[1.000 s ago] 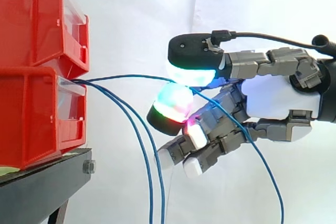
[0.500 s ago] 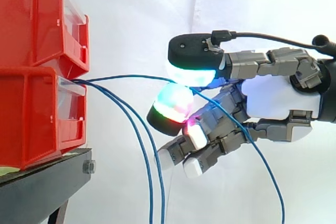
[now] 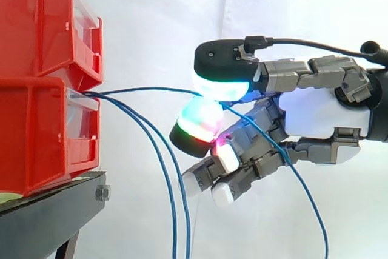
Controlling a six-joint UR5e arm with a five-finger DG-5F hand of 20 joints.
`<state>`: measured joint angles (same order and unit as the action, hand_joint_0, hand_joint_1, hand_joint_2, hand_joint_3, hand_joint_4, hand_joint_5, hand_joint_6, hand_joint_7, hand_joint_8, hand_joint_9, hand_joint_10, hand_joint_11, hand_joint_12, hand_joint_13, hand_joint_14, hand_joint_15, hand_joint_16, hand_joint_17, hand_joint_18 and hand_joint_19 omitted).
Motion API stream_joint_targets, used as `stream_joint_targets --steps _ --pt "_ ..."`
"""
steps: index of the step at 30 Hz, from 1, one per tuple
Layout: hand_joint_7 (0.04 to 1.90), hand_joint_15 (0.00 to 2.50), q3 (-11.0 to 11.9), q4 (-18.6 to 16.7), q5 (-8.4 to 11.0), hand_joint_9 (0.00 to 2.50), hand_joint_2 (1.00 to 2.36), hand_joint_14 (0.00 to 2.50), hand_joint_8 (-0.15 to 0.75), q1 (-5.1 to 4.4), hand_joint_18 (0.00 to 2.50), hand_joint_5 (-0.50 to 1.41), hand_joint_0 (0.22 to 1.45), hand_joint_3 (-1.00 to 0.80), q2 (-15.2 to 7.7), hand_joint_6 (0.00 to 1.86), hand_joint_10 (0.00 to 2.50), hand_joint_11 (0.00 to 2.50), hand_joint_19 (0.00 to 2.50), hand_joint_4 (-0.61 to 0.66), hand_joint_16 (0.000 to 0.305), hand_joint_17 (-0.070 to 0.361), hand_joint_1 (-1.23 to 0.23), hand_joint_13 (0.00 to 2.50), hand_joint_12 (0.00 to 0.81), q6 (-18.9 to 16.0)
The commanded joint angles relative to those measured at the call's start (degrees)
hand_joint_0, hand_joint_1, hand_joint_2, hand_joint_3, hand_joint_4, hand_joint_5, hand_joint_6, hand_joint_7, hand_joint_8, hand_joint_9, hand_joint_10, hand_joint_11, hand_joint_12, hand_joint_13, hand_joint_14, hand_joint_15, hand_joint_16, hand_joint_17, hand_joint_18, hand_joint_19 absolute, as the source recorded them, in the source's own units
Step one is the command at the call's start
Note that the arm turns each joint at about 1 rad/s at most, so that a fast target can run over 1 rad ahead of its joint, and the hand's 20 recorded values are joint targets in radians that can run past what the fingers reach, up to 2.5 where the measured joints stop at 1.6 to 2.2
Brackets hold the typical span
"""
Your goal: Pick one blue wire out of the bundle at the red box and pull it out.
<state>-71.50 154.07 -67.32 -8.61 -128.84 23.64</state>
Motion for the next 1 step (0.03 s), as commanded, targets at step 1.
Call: stream_joint_targets --steps 1 --pt "1.22 0.35 -0.04 0.0 0.0 0.92 1.02 0.01 0.391 0.0 0.65 -0.15 0.62 -0.08 0.0 0.9 0.02 0.73 0.37 0.17 0.062 0.139 -0.79 0.65 0.466 0.0"
